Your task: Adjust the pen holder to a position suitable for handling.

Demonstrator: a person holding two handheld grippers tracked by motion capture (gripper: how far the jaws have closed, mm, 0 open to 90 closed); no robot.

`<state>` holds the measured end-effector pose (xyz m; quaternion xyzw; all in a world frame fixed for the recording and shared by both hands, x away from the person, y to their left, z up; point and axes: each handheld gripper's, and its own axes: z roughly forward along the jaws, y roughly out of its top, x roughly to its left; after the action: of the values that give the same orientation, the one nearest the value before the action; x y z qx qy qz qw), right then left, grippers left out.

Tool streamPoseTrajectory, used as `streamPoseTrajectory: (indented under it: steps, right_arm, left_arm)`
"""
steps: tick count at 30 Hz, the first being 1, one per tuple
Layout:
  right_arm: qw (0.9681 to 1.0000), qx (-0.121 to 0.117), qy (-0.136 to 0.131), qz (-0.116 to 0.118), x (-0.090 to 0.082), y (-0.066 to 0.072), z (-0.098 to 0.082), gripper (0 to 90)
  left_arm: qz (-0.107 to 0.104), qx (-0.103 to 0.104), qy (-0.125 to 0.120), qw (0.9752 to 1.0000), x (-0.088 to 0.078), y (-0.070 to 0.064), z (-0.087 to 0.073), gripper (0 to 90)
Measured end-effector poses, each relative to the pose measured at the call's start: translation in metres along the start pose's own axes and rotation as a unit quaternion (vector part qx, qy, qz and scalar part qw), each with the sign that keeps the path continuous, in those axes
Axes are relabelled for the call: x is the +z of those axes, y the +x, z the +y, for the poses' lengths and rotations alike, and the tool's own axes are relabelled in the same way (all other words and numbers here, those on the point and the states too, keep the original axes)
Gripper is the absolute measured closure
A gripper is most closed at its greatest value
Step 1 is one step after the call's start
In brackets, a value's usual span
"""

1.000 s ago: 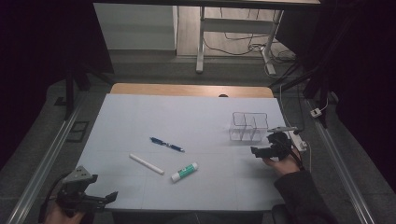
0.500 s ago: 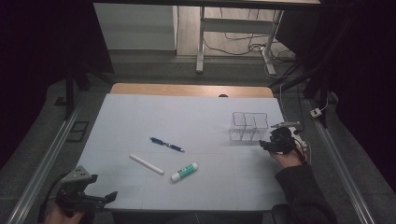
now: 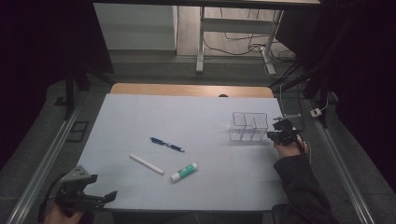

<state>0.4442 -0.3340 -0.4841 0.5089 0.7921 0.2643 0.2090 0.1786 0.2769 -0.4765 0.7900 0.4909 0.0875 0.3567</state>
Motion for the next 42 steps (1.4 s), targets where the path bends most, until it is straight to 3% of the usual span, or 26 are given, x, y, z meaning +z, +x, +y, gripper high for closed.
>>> streamPoseTrajectory:
  steps: [5, 18, 26, 42]
  right_arm:
    - [0.9998, 0.012, -0.005, 0.015, 0.01, -0.005, 0.005, 89.9]
    - [0.9994, 0.001, -0.01, 0.033, 0.013, 0.009, 0.011, 90.0]
    - [0.999, -0.005, -0.019, 0.041, 0.017, 0.026, 0.019, 89.9]
    - [0.9964, -0.047, -0.016, 0.068, 0.03, 0.075, 0.037, 90.0]
  left_arm:
    - [-0.001, -0.003, 0.001, 1.0, 0.0, 0.001, 0.0, 1.8]
    - [-0.003, -0.008, 0.002, 1.0, 0.0, 0.003, 0.0, 2.3]
    - [-0.005, -0.014, 0.003, 0.9999, 0.0, 0.003, 0.0, 2.5]
    - [-0.004, -0.017, 0.004, 0.9998, 0.001, 0.004, 0.0, 2.6]
